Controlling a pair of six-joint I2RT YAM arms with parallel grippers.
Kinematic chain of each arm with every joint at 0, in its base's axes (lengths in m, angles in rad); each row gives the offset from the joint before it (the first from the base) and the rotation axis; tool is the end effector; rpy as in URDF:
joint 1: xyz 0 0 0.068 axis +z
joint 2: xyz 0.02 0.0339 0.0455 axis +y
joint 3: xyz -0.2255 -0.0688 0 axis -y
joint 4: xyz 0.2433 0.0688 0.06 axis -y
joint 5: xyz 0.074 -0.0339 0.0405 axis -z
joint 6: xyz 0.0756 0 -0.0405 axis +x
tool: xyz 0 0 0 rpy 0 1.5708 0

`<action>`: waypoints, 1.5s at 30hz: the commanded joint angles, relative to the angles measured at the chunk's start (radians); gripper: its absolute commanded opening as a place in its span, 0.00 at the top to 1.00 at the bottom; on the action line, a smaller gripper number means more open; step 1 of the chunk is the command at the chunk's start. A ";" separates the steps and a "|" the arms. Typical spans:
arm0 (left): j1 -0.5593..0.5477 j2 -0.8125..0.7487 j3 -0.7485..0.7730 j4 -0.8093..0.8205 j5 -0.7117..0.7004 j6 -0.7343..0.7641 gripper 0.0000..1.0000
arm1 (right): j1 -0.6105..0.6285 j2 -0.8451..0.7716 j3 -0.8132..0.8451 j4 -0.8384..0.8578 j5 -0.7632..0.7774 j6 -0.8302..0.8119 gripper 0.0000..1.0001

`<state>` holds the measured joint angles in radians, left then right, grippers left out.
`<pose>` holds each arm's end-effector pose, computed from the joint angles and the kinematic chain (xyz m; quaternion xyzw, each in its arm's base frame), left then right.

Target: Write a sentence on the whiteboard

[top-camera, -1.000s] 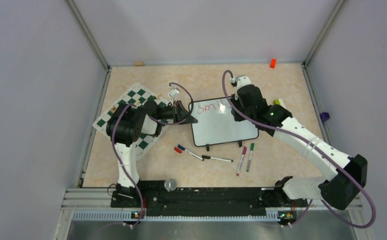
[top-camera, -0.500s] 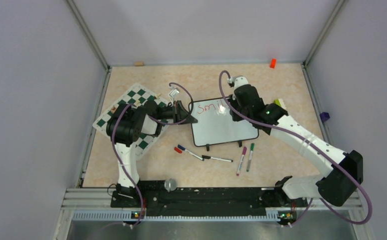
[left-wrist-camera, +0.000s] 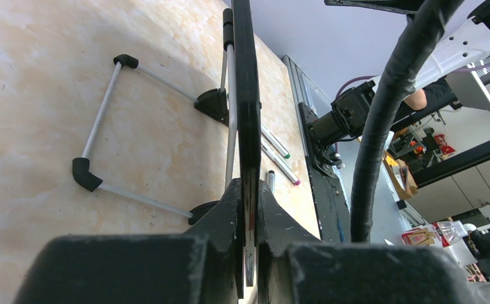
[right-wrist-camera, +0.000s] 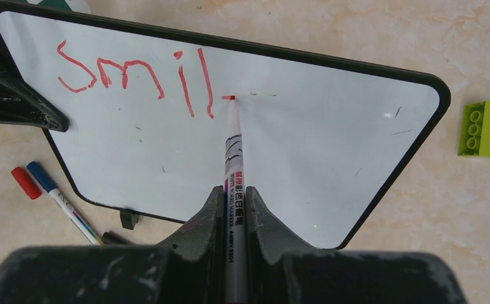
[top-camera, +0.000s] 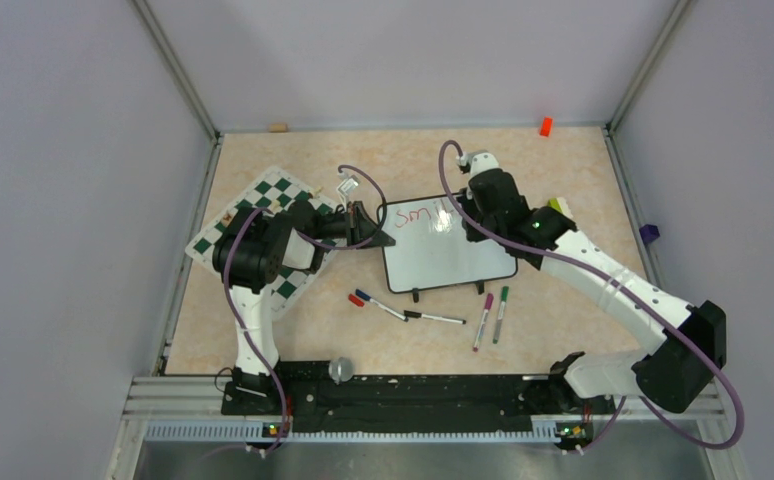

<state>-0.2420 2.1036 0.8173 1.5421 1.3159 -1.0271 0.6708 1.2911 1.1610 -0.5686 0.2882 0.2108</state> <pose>0.3227 -0.1550 0.1146 0.2622 0.6319 -0.6722 0.2828 0.2632 0.1814 0.2639 -0.1454 0.8872 0.0606 0.4336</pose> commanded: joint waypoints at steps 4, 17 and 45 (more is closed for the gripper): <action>-0.009 -0.014 0.003 0.078 0.060 -0.022 1.00 | -0.020 0.005 0.041 0.013 0.058 0.000 1.00; -0.010 -0.013 0.002 0.078 0.061 -0.022 1.00 | -0.021 0.046 0.090 0.024 0.049 -0.008 1.00; -0.009 -0.014 0.003 0.077 0.061 -0.022 1.00 | -0.022 -0.023 -0.013 -0.039 -0.037 0.003 1.00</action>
<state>-0.2420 2.1036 0.8173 1.5410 1.3159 -1.0271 0.6624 1.2995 1.1664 -0.5850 0.2287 0.2058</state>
